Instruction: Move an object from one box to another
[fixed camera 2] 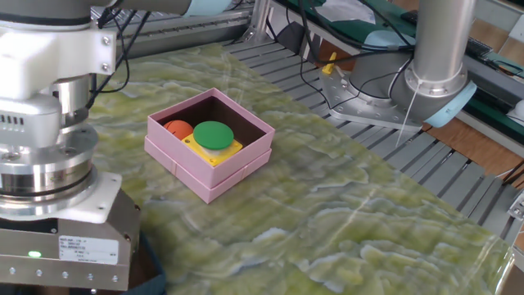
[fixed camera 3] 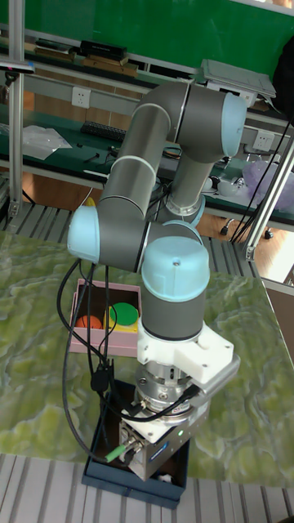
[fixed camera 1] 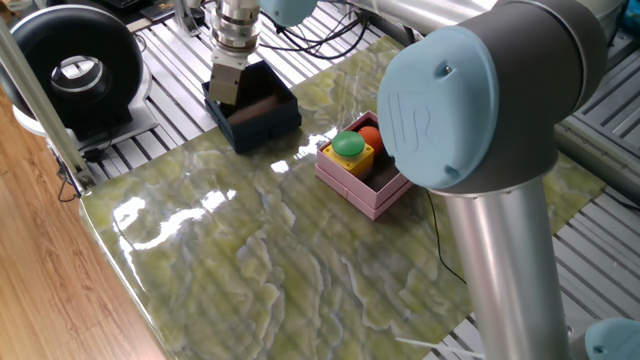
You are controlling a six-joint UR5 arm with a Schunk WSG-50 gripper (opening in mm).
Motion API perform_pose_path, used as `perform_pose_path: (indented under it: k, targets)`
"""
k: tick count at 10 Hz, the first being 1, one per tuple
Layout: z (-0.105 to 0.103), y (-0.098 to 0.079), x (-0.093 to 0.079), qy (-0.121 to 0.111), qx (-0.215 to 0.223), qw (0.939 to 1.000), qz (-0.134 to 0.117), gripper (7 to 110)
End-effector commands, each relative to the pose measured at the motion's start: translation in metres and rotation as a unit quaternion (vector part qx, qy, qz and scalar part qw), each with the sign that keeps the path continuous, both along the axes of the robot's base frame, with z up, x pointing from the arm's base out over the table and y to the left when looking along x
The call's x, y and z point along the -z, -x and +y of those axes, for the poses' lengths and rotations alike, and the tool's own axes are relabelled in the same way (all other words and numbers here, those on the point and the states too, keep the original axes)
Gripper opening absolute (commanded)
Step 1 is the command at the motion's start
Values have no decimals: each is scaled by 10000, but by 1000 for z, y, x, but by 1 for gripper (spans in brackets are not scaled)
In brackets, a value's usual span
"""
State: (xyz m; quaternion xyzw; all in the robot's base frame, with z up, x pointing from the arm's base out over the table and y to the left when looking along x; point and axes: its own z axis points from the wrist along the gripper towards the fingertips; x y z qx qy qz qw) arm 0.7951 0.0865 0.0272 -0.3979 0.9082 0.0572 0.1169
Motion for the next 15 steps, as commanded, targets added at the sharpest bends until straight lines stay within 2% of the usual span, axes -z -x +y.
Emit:
perform_pose_path:
  k: [1, 5, 8, 9, 11, 13, 15]
  targets:
    - [7, 4, -1, -143, -220, 9997, -12, 44]
    - [5, 26, 8, -196, -456, 9986, 169, 44]
    - [-1, 46, 7, -145, -594, 9976, 336, 44]
    - [-2, 47, 7, -159, -611, 9974, 339, 44]
    - [-2, 34, 0, -117, -724, 9971, 190, 44]
    - [-8, 16, -7, 70, -893, 9960, -39, 44]
    - [-3, 8, -6, 83, -1011, 9948, -135, 44]
